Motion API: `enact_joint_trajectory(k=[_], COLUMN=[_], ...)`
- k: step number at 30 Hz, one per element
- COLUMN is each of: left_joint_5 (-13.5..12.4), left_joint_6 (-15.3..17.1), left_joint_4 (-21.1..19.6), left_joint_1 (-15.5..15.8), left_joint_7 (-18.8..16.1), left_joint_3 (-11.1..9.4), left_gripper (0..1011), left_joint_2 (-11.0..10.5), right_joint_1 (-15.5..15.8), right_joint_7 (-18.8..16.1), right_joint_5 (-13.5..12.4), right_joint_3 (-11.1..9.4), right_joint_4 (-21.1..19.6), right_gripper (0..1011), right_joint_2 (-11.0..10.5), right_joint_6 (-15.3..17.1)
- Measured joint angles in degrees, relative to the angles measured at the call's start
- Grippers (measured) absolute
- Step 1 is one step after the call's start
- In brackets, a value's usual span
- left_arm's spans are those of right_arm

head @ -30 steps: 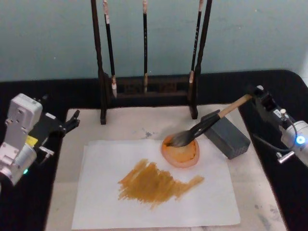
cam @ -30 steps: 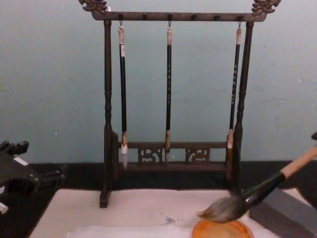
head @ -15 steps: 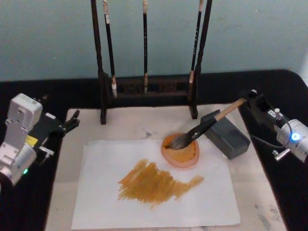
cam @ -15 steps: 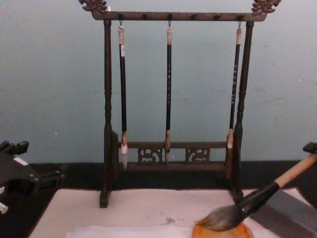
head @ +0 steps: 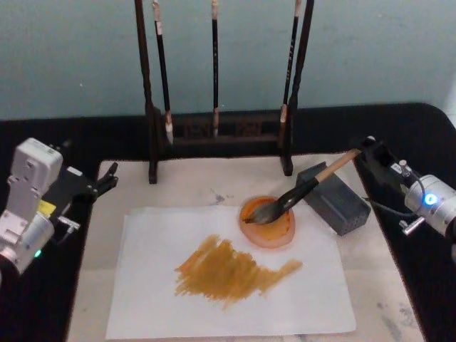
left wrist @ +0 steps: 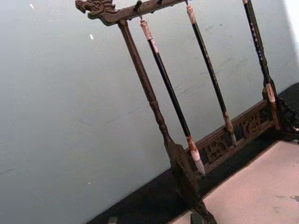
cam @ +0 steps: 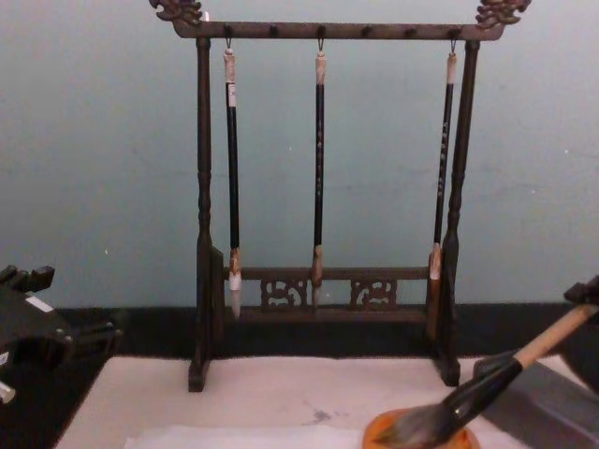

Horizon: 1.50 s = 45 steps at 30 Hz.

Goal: Pick up the brush from the inkstone, write on the paper, then place the brush back to its original position.

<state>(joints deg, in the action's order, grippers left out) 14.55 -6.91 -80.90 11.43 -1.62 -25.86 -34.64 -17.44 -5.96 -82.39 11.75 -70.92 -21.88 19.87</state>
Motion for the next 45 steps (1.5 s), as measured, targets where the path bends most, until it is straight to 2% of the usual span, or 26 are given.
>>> enact_joint_trajectory(k=[19,31,45], left_joint_5=[0.0,0.0,0.0], left_joint_6=[0.0,0.0,0.0], left_joint_4=[0.0,0.0,0.0], left_joint_1=[0.0,0.0,0.0], left_joint_7=[0.0,0.0,0.0], left_joint_3=[0.0,0.0,0.0], left_gripper=[1009,1010,1010], left_joint_2=[0.0,0.0,0.0], right_joint_1=[-1.7,-1.6,-1.5], right_joint_7=[1.3,1.2,1.0], right_joint_5=[-1.3,-1.3,-1.3], right_joint_3=[2.7,2.6,2.4], right_joint_4=[1.4,1.4,1.3], right_gripper=[179,184,634], right_joint_2=[-1.1,-1.0,-0.9], right_joint_6=[-1.5,-1.5,-1.5])
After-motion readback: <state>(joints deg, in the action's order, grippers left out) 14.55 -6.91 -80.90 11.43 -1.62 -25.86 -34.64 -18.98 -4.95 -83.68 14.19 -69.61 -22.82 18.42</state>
